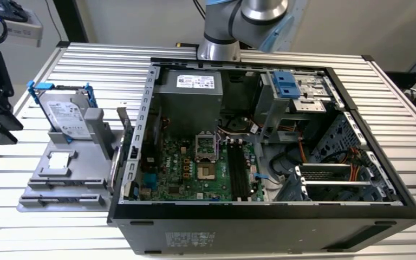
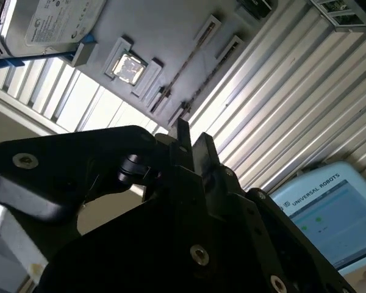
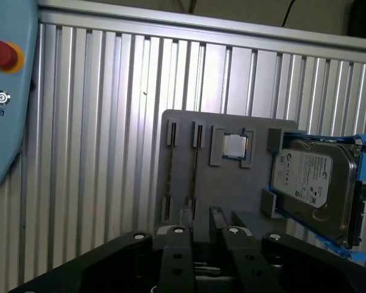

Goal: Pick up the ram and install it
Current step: 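Pick up the ram and move it above insertion slot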

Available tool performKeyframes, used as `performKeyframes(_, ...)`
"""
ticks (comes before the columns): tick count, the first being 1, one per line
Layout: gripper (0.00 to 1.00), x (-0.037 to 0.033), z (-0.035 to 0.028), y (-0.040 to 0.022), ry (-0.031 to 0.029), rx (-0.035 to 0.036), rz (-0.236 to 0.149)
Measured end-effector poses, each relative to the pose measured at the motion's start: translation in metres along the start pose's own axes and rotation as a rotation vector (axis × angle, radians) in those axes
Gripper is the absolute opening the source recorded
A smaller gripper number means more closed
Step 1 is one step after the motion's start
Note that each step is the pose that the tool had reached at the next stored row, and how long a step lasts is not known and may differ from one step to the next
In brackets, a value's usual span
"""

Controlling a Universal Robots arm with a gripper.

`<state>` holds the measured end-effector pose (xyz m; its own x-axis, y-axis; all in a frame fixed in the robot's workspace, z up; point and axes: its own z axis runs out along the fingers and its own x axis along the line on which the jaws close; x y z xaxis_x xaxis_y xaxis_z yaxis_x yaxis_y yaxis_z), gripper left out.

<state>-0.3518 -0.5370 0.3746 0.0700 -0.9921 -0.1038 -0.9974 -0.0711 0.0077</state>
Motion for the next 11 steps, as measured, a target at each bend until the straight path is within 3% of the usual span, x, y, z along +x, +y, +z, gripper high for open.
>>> performKeyframes(11,1.0,0.0007,0.0024,0.0,0.0001,0.0009,0.001)
